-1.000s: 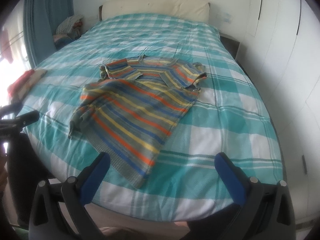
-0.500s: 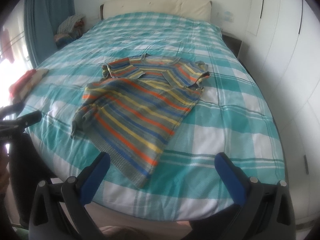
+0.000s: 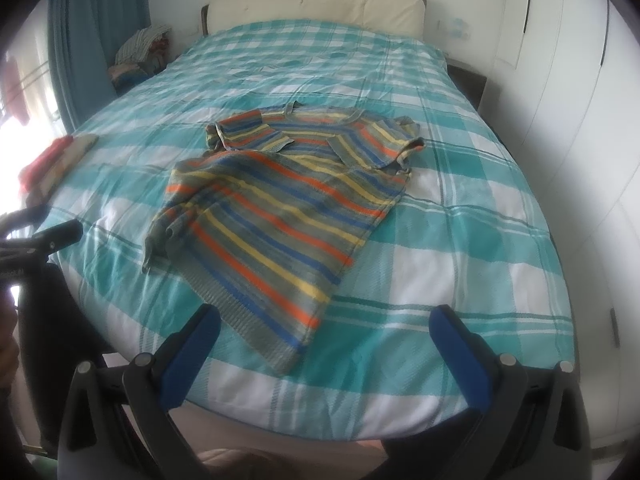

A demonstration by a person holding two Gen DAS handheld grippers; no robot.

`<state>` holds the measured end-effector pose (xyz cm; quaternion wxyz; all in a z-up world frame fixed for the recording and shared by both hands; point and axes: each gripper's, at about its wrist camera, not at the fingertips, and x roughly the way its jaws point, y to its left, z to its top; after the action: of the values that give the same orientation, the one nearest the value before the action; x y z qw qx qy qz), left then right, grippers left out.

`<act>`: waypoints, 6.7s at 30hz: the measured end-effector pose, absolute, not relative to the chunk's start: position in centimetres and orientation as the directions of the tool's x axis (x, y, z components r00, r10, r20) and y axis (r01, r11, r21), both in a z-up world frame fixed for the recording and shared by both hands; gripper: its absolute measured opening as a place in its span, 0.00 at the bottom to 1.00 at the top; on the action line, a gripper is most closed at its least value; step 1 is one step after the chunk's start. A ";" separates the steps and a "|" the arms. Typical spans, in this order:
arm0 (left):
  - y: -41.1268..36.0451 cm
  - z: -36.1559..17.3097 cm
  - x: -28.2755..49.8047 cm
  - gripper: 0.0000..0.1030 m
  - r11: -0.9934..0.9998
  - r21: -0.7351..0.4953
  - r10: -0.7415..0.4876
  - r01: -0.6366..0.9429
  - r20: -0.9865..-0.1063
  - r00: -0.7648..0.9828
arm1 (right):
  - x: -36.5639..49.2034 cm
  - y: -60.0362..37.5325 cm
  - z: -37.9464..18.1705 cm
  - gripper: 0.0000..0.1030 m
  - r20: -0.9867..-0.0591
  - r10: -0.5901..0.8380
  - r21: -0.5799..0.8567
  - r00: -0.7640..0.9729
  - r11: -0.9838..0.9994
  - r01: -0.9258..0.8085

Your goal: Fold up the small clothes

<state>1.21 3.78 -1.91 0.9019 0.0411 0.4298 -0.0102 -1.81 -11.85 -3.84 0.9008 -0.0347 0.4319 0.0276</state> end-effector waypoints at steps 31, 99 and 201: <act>4.8 -3.0 1.5 1.00 0.997 0.061 0.019 0.048 -0.794 0.608 | -1.5 -12.4 -5.3 1.00 -0.802 0.033 -0.015 0.596 0.997 -0.075; 11.3 -9.0 3.5 0.02 0.936 -0.320 -0.352 0.147 -0.872 0.341 | -1.1 -24.2 -9.8 0.05 -0.765 0.440 0.471 0.470 0.880 -0.057; 4.3 -15.5 8.1 0.82 0.985 -0.036 -0.135 0.170 -0.775 0.617 | 26.9 -33.1 -8.9 0.04 -0.680 0.048 0.199 0.732 0.972 0.121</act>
<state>8.07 4.28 -15.54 0.8990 0.0206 0.4290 -0.0850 26.89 -33.07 -8.92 0.9233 0.1156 0.3656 -0.0198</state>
